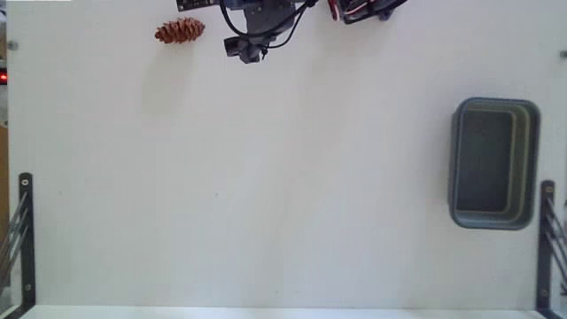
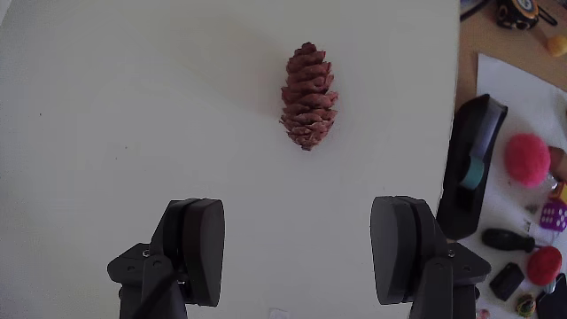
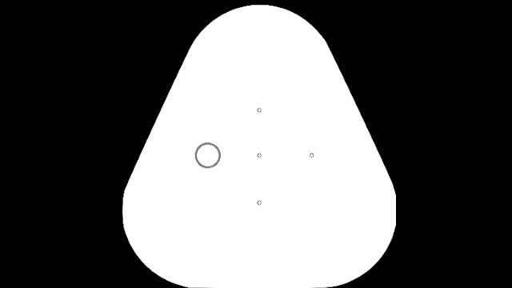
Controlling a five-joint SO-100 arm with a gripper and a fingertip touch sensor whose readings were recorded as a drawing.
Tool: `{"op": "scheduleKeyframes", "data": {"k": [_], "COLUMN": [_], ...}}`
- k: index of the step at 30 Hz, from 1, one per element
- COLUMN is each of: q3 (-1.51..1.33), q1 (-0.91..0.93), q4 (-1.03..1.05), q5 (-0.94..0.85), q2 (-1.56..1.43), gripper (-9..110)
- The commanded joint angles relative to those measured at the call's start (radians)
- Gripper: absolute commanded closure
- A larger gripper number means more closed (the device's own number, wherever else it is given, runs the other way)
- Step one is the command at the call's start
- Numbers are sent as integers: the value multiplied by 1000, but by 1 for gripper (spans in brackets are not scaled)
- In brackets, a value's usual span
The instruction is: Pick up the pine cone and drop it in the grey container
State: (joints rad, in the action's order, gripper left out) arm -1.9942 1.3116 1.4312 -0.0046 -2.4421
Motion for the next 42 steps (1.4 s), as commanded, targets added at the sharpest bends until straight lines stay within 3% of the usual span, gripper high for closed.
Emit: {"op": "scheduleKeyframes", "data": {"k": [1, 42], "q3": [-4, 63], "q1": [25, 25], "q4": [-12, -215], "q5": [5, 5], "q2": [-26, 244], "gripper": [-9, -9]}}
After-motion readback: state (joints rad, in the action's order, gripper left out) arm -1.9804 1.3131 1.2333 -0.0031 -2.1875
